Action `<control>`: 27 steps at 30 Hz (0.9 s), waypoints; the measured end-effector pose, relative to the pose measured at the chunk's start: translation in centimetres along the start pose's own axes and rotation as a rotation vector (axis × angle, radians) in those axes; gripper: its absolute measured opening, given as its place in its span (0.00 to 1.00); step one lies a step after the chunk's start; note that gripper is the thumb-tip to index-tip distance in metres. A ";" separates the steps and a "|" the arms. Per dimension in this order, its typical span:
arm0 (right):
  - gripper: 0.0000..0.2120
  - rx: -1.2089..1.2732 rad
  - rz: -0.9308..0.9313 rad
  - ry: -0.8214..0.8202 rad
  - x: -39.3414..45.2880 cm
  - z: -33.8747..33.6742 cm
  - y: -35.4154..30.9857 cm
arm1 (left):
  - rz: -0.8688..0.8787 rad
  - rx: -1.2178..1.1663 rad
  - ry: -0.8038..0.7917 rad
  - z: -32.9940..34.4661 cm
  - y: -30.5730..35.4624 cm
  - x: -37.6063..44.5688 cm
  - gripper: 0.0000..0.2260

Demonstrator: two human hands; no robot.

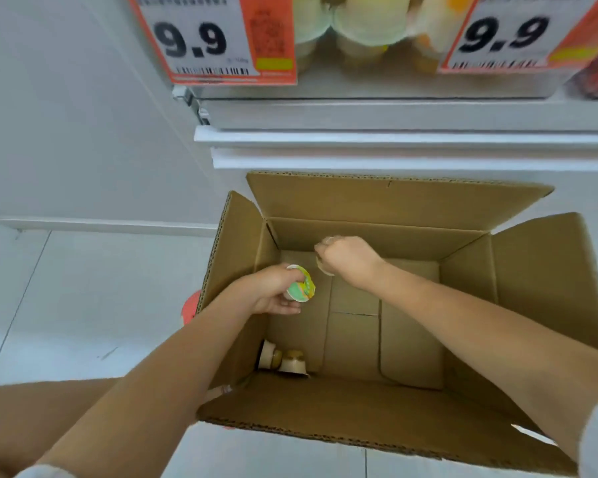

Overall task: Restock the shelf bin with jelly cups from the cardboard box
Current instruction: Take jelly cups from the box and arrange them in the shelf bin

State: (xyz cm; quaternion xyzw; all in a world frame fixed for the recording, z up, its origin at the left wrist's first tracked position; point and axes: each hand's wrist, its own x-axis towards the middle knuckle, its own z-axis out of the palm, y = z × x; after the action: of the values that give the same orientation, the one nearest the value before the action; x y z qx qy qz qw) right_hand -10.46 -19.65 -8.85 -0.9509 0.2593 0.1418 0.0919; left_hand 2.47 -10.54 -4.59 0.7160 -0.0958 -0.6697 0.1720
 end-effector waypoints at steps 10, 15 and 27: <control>0.22 0.456 0.454 -0.165 -7.8 -0.6 2.0 | 0.139 -0.149 0.089 1.5 0.3 -7.8 0.13; 0.22 0.523 0.551 -0.133 -8.9 2.9 3.8 | 0.128 -0.177 0.020 2.1 0.2 -5.6 0.14; 0.28 0.806 0.677 -0.106 -0.9 8.2 2.8 | -0.022 -0.289 0.087 2.7 0.3 2.2 0.04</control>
State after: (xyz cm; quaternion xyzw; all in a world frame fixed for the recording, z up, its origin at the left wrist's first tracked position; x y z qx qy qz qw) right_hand -14.47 -19.59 -16.60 -0.6946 0.5810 0.1006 0.4122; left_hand 0.00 -11.92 -6.69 0.7132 0.0173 -0.6467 0.2699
